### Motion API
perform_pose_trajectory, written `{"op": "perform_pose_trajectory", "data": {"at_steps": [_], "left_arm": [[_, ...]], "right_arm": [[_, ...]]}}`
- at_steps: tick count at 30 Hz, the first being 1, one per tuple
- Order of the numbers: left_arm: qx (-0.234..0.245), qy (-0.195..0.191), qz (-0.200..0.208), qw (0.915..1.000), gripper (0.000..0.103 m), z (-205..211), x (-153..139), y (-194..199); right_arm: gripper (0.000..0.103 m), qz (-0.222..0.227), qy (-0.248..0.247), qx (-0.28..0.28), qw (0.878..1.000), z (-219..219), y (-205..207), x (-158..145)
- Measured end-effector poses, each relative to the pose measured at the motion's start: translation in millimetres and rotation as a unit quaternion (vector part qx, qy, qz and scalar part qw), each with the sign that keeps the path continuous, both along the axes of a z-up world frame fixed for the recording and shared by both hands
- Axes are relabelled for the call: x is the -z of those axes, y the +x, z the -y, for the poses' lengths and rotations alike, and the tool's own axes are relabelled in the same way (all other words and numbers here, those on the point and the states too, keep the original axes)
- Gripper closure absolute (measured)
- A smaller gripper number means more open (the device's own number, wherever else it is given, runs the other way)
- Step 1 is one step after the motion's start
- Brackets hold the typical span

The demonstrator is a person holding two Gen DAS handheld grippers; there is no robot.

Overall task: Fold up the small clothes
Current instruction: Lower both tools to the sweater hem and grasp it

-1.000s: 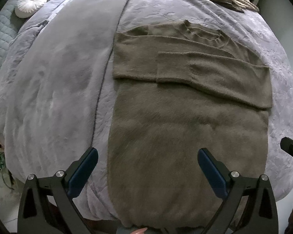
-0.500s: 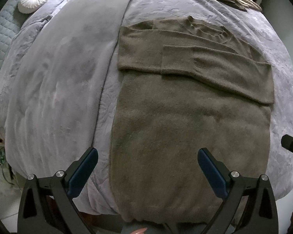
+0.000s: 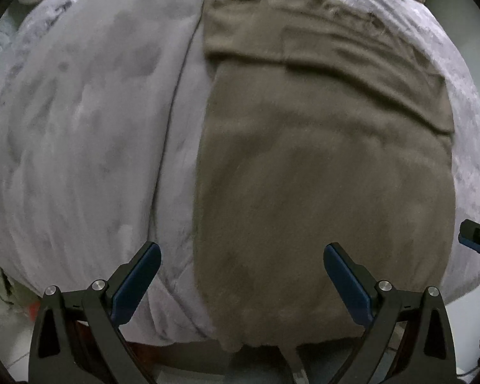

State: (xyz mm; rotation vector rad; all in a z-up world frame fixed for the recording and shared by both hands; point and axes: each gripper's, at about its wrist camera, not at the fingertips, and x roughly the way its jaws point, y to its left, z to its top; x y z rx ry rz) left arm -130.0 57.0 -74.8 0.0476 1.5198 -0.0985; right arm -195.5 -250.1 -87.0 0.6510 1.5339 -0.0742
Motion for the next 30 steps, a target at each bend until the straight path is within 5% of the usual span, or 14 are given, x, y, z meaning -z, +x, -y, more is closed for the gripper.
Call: {"op": "perform_pose_trajectory", "data": {"at_steps": [8,16,24,27,29,30], "left_arm": [[0.008,-0.022,-0.041,0.9989,0.001,-33.4,48.2,-36.2],[0.032,-0.083,-0.062,0.9941,0.001,-15.7,77.7,-51.0],[0.068,-0.132,-0.059,0.9872,0.002,7.2,77.4,-63.6],[0.069,-0.141,-0.062,0.9857,0.015,5.2,77.8,-70.7],[0.064,-0.141,-0.058,0.9862,0.025,1.1,77.4,-70.6],[0.060,-0.140,-0.057,0.9867,0.032,-1.5,77.5,-71.1]], "right_arm": [[0.014,-0.008,-0.015,0.080,0.997,28.1,-66.3,23.3],[0.013,0.001,0.003,0.051,0.999,17.8,-87.5,48.3],[0.014,0.039,0.124,0.046,0.990,-7.5,-98.3,54.1],[0.014,0.046,0.140,0.072,0.986,-6.0,-106.6,55.2],[0.022,0.048,0.150,0.097,0.983,-3.1,-112.6,58.0],[0.043,0.046,0.153,0.105,0.982,-1.0,-115.8,59.7]]}}
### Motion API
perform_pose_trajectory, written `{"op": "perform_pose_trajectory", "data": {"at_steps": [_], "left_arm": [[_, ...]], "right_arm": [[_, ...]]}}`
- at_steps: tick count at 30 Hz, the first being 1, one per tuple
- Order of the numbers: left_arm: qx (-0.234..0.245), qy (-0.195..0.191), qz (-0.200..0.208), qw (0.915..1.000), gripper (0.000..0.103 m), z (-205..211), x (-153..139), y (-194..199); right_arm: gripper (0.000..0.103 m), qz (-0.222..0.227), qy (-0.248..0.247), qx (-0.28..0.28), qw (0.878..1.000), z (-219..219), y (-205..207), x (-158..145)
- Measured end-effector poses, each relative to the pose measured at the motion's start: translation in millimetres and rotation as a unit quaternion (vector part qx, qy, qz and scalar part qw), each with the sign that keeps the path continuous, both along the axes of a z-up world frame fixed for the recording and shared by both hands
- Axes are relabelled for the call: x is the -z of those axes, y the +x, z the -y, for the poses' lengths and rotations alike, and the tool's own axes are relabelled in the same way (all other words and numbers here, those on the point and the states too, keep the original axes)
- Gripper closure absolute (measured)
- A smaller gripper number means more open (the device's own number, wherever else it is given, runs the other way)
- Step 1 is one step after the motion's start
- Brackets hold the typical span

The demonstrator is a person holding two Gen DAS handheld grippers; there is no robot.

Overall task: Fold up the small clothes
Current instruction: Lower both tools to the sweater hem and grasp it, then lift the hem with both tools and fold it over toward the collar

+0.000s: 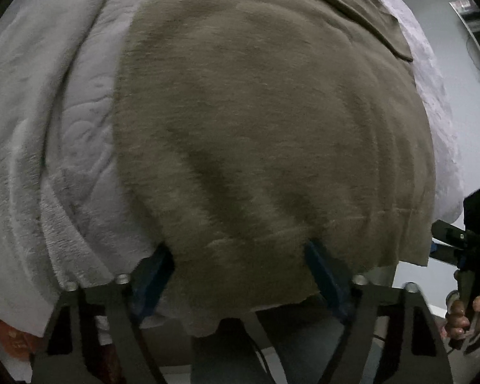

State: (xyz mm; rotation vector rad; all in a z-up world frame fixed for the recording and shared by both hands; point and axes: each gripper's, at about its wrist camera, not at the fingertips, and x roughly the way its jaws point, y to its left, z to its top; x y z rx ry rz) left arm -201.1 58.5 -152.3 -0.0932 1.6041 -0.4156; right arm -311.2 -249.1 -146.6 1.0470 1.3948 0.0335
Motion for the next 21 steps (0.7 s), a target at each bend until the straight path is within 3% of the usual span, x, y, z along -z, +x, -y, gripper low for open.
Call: {"op": "perform_pose_trajectory", "data": {"at_steps": [1,3,4,5,6,10,16,21], "left_arm": [[-0.004,0.002,0.001,1.0000,0.036,-0.3,0.6,-5.3],[-0.009,0.005,0.003,0.9999,0.059,-3.6,-0.1,-5.0],[-0.011,-0.001,0.003,0.9999,0.068,-5.5,-0.5,-4.9],[-0.016,-0.021,-0.002,0.9997,0.083,-7.4,-1.2,-5.1],[-0.022,-0.036,-0.008,0.9991,0.089,-8.9,-2.2,-5.5],[-0.030,-0.077,-0.004,0.9966,0.090,-21.1,-23.7,4.0],[-0.052,-0.142,0.025,0.9882,0.090,-36.3,-73.9,30.2],[-0.081,-0.145,0.059,0.9843,0.090,-34.9,-105.9,86.9]], "right_arm": [[0.073,-0.010,0.001,0.006,1.000,1.3,-0.7,3.1],[0.094,-0.020,0.003,0.004,1.000,5.3,-8.1,6.4],[0.094,-0.015,0.007,0.001,1.000,5.4,-7.4,4.6],[0.094,-0.006,0.012,-0.003,1.000,5.5,-5.4,0.1],[0.095,0.006,0.022,-0.005,1.000,6.7,-3.1,-5.9],[0.095,0.063,0.078,0.004,0.995,11.9,12.9,-32.6],[0.095,0.140,0.123,0.029,0.982,35.5,64.3,-76.8],[0.095,0.196,0.140,0.041,0.970,53.4,126.3,-110.7]]}}
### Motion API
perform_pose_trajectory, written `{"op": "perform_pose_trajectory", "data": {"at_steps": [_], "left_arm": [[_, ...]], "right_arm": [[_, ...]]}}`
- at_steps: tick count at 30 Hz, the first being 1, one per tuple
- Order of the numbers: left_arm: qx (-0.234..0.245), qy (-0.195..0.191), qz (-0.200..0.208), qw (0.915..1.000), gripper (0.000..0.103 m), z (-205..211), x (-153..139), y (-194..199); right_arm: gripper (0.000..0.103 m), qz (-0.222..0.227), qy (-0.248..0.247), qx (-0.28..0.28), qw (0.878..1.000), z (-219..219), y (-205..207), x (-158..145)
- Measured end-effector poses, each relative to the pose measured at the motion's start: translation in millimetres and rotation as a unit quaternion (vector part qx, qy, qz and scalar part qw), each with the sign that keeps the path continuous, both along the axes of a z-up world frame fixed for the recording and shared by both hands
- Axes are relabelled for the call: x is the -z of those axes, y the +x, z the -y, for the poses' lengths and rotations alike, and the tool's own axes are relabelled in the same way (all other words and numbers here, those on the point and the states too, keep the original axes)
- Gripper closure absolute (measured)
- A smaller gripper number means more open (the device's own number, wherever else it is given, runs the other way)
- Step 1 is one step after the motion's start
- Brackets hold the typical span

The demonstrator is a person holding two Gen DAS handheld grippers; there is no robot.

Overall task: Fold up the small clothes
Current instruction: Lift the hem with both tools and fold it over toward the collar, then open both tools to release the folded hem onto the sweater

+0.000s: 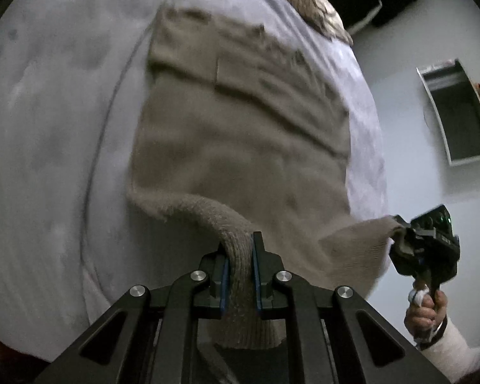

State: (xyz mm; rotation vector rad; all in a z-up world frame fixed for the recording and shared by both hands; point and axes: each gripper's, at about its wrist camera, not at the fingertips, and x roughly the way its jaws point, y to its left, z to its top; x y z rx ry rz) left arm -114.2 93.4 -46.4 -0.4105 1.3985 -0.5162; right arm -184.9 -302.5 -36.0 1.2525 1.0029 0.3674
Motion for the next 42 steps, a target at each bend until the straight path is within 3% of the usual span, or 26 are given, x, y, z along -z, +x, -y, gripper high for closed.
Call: {"op": "perform_pose_trajectory", "data": {"at_steps": [6,11,16,20,26,29,30,31,32,33,34,36,39,42], "left_arm": [[-0.024,-0.016,0.044,0.9986,0.090,19.5,-27.6,82.1],[-0.042,-0.002,0.075,0.9963,0.090,37.3,-33.8,153.9],[-0.067,0.017,0.072,0.9950,0.090,58.3,-7.0,217.4],[-0.076,0.057,0.053,0.9941,0.090,73.8,27.5,253.1],[-0.076,0.129,0.015,0.9886,0.084,85.9,64.0,275.0],[-0.083,0.134,0.017,0.9874,0.084,83.2,60.5,277.8],[-0.087,0.134,0.025,0.9868,0.084,81.7,53.8,276.7],[-0.087,0.136,0.034,0.9862,0.083,81.1,47.1,274.8],[-0.086,0.156,0.056,0.9825,0.060,81.9,34.9,271.9],[-0.087,0.171,0.072,0.9787,0.029,82.4,27.9,271.3],[-0.089,0.184,0.093,0.9745,0.023,81.6,19.3,268.8],[-0.081,0.202,0.125,0.9680,0.023,81.3,4.4,267.4],[-0.078,0.212,0.120,0.9669,0.023,76.9,1.9,271.5],[-0.078,0.214,0.095,0.9691,0.023,72.1,13.5,268.4]], "right_arm": [[0.095,0.036,-0.009,0.008,0.999,25.2,77.8,-28.0],[0.095,0.029,-0.022,0.012,0.999,52.3,137.1,-20.7],[0.095,-0.026,-0.035,0.017,0.999,70.6,193.8,24.3],[0.095,-0.061,-0.025,0.031,0.997,81.1,215.9,59.3],[0.091,-0.096,-0.011,0.045,0.994,89.4,234.4,87.8],[0.088,-0.102,-0.013,0.046,0.994,95.2,238.3,87.2],[0.077,-0.106,-0.021,0.046,0.993,97.4,240.1,85.7],[0.053,-0.105,-0.028,0.046,0.993,99.7,241.0,83.2],[0.041,-0.103,-0.033,0.047,0.993,100.8,242.5,81.2],[0.032,-0.097,-0.042,0.050,0.993,102.8,243.0,76.0],[0.032,-0.092,-0.051,0.050,0.993,104.2,242.5,71.4],[0.032,-0.087,-0.073,0.051,0.992,106.3,240.0,61.1],[0.034,-0.082,-0.097,0.048,0.991,105.1,235.6,51.1],[0.059,-0.070,-0.113,0.018,0.991,96.4,236.4,46.3]]}}
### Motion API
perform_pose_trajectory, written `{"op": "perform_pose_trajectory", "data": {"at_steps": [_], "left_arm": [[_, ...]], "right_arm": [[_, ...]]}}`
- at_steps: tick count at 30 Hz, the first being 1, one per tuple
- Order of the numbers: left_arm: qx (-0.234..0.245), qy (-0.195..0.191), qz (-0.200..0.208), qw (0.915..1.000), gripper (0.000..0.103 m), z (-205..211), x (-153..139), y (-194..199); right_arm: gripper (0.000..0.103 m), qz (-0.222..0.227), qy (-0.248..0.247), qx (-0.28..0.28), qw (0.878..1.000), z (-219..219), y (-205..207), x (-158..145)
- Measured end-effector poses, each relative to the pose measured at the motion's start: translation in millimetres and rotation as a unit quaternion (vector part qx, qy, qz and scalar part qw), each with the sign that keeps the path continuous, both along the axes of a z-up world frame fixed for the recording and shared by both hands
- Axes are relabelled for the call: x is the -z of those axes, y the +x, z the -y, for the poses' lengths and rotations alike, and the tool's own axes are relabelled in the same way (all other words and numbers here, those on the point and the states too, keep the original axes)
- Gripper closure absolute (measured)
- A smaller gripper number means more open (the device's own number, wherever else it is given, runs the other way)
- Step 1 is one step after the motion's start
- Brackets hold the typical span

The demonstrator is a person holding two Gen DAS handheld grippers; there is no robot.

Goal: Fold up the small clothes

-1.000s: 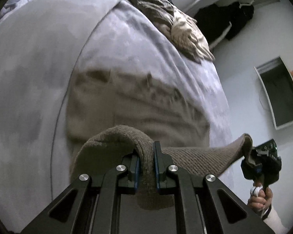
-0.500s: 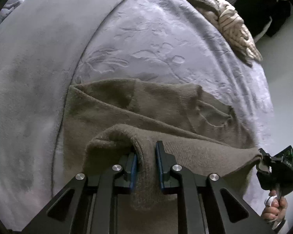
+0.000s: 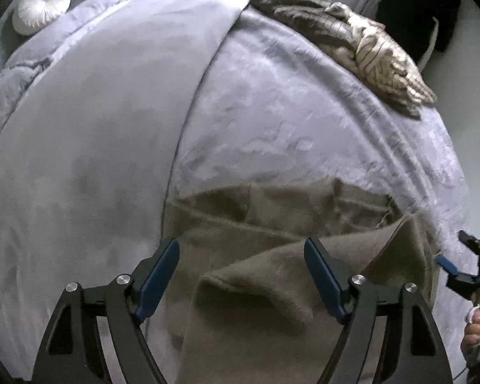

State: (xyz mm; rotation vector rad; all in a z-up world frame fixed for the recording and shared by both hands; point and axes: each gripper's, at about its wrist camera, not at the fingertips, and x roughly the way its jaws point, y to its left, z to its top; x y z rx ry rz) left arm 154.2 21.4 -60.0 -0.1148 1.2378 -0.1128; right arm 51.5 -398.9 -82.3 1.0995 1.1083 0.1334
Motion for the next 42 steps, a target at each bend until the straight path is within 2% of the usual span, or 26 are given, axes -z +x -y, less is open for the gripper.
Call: {"op": "perform_pose_trajectory", "data": {"at_steps": [2,4,6,8,12,13,16,19,20,22,24,25,26,27,29,31,32,34,36,39,42], "left_arm": [[-0.009,-0.008,-0.012,0.9999,0.023,-2.5,7.6,-5.6],[-0.018,-0.042,-0.034,0.9984,0.023,-5.8,20.3,-13.5],[-0.018,-0.078,-0.068,0.9944,0.023,-4.0,39.1,-22.1],[0.005,-0.097,-0.096,0.9906,0.023,6.5,55.2,-27.4],[0.055,-0.134,-0.138,0.9797,0.023,40.4,81.9,-24.1],[0.060,-0.135,-0.137,0.9796,0.023,47.2,83.9,-20.3],[0.051,-0.130,-0.109,0.9841,0.023,59.9,81.1,-1.9],[0.003,-0.140,-0.069,0.9878,0.023,50.3,70.0,28.0],[-0.012,-0.139,-0.060,0.9884,0.023,45.7,66.4,37.3],[-0.057,-0.122,-0.026,0.9905,0.023,27.5,53.4,54.3],[-0.068,-0.102,-0.004,0.9925,0.023,17.0,42.0,60.1],[-0.067,-0.091,0.003,0.9936,0.023,14.8,37.2,61.0],[-0.061,-0.073,0.010,0.9954,0.023,14.1,31.6,59.5],[-0.054,-0.061,0.012,0.9966,0.023,15.4,29.4,56.9],[-0.038,-0.036,0.012,0.9986,0.023,18.7,28.6,46.8],[-0.026,-0.022,0.012,0.9993,0.023,21.5,29.7,38.6],[-0.019,-0.012,0.009,0.9997,0.023,22.7,33.3,33.4],[-0.009,0.019,0.000,0.9998,0.023,27.4,44.6,25.9],[-0.013,0.038,-0.019,0.9990,0.023,26.7,57.8,19.2],[-0.028,0.039,-0.025,0.9985,0.023,19.1,58.9,9.2],[-0.027,0.045,-0.016,0.9985,0.023,13.7,50.9,-1.7]], "right_arm": [[0.064,-0.005,-0.019,-0.030,0.999,-7.9,3.9,0.8],[0.065,-0.019,-0.050,-0.057,0.997,-16.6,8.6,5.5],[0.065,-0.030,-0.046,-0.069,0.996,-21.7,11.8,17.4],[0.065,-0.035,-0.032,-0.077,0.996,-25.9,13.9,26.6],[0.065,-0.036,-0.061,-0.080,0.994,-27.7,24.9,31.0],[0.064,-0.026,-0.067,-0.071,0.995,-25.2,26.7,26.0],[0.062,-0.004,-0.132,-0.048,0.990,-14.3,33.0,6.3],[0.056,-0.018,-0.182,-0.063,0.981,-7.7,42.6,2.3],[0.056,-0.035,-0.208,-0.077,0.974,-8.0,46.3,5.7],[0.055,-0.055,-0.225,-0.101,0.968,-10.9,51.7,14.4],[0.056,-0.073,-0.234,-0.129,0.961,-18.0,54.9,28.3],[0.081,-0.073,-0.244,-0.141,0.957,-23.3,55.6,30.8],[0.096,-0.066,-0.272,-0.154,0.948,-31.1,55.5,27.6],[0.096,-0.057,-0.300,-0.158,0.939,-36.0,54.5,20.9],[0.096,-0.032,-0.334,-0.146,0.931,-39.9,50.2,6.6],[0.096,-0.032,-0.363,-0.122,0.923,-33.8,45.7,1.7],[0.096,-0.048,-0.362,-0.112,0.924,-26.5,46.2,6.4],[0.095,-0.081,-0.312,-0.092,0.942,-9.6,44.9,21.1],[0.094,-0.076,-0.282,-0.071,0.954,-1.5,36.2,17.6],[0.094,-0.056,-0.302,-0.074,0.949,-8.7,19.5,1.5],[0.094,-0.032,-0.298,-0.089,0.950,-23.7,-1.7,-9.5]]}}
